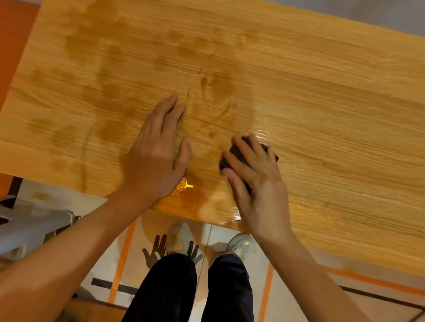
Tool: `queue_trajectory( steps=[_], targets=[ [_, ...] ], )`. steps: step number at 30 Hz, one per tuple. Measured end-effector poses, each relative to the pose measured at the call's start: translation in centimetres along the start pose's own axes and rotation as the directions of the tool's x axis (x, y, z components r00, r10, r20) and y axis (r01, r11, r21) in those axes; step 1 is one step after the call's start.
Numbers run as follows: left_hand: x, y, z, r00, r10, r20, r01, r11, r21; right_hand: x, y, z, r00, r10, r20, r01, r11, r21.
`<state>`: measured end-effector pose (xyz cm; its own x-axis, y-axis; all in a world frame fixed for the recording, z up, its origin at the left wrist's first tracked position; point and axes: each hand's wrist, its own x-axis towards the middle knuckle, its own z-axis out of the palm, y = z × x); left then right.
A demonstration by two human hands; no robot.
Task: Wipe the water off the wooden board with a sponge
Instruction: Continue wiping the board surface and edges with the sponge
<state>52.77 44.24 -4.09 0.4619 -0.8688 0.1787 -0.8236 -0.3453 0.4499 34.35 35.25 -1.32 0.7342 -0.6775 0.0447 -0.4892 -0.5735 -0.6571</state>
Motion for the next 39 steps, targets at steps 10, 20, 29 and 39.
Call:
queue_trajectory(
  steps=[10,20,29,39],
  targets=[
    [0.2,0.1,-0.2,0.998,-0.031,0.052,0.031,1.000,0.002,9.4,1.0,0.9,0.963,0.173,-0.207,-0.194,0.977,-0.087],
    [0.4,0.0,-0.3,0.996,-0.009,0.085,0.004,0.998,0.060,-3.4,7.2,-6.3,0.646,0.586,-0.489,-0.610,0.782,0.131],
    [0.3,0.2,-0.2,0.999,0.006,0.053,-0.010,0.998,0.066,-0.4,-2.1,2.8,0.964,0.179,-0.195,-0.180,0.984,0.014],
    [0.3,0.2,-0.1,0.999,0.007,0.042,-0.011,0.995,0.096,-8.7,5.6,-5.6,0.650,0.588,-0.481,-0.483,0.809,0.336]
  ],
)
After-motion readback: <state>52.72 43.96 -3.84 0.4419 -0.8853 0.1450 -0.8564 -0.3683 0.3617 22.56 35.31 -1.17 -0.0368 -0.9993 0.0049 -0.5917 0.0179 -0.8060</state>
